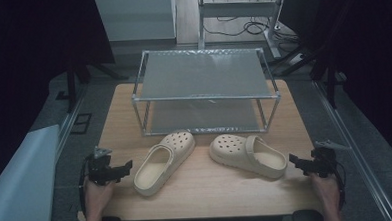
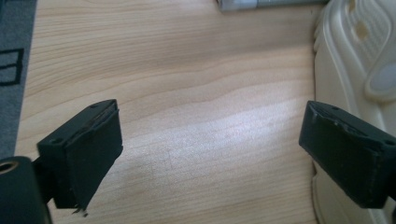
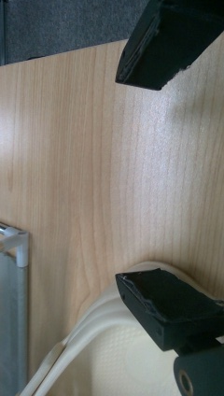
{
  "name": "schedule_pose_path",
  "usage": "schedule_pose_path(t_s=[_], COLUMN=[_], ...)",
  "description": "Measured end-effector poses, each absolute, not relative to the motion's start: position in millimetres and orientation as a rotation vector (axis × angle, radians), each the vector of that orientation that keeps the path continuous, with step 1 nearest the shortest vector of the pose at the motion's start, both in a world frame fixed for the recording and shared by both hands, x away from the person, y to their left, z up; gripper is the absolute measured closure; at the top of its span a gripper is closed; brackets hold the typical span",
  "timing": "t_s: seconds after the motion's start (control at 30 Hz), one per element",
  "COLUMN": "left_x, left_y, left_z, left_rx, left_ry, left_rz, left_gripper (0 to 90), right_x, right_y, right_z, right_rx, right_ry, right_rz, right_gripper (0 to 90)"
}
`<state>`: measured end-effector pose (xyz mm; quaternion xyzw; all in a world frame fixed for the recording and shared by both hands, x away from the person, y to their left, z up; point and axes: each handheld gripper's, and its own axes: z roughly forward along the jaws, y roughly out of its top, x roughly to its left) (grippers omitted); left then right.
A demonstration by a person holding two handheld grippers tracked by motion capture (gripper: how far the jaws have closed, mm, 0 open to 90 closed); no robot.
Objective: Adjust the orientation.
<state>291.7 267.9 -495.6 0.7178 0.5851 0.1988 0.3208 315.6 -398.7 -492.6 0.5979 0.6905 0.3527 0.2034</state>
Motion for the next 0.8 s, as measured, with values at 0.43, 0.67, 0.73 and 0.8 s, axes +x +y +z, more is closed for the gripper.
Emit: schedule_pose_path(t_s=[0.43,0.67,0.73,0.8], left_x=[292.9,295.2,296.5,299.3], left_y=[269.0,267.7,267.2,266.3], left_z=[-499.1,-499.2,-499.8,-500.2], left_rx=[1.832,1.829,1.838,1.847], left_ry=[1.479,1.424,1.413,1.417], left_rz=[0.429,0.431,0.43,0.429], left_gripper=[4.9,0.0,0.0,0.0], right_x=[318.3,318.7,318.8,319.0], right_y=[-395.7,-395.4,-395.5,-395.8], right_z=[-497.8,-497.1,-497.1,-497.4], right_rx=[1.668,1.664,1.663,1.663], right_ry=[1.96,1.967,1.967,1.967], right_rz=[0.979,0.983,0.984,0.984], right_gripper=[2.2,1.7,1.7,1.6])
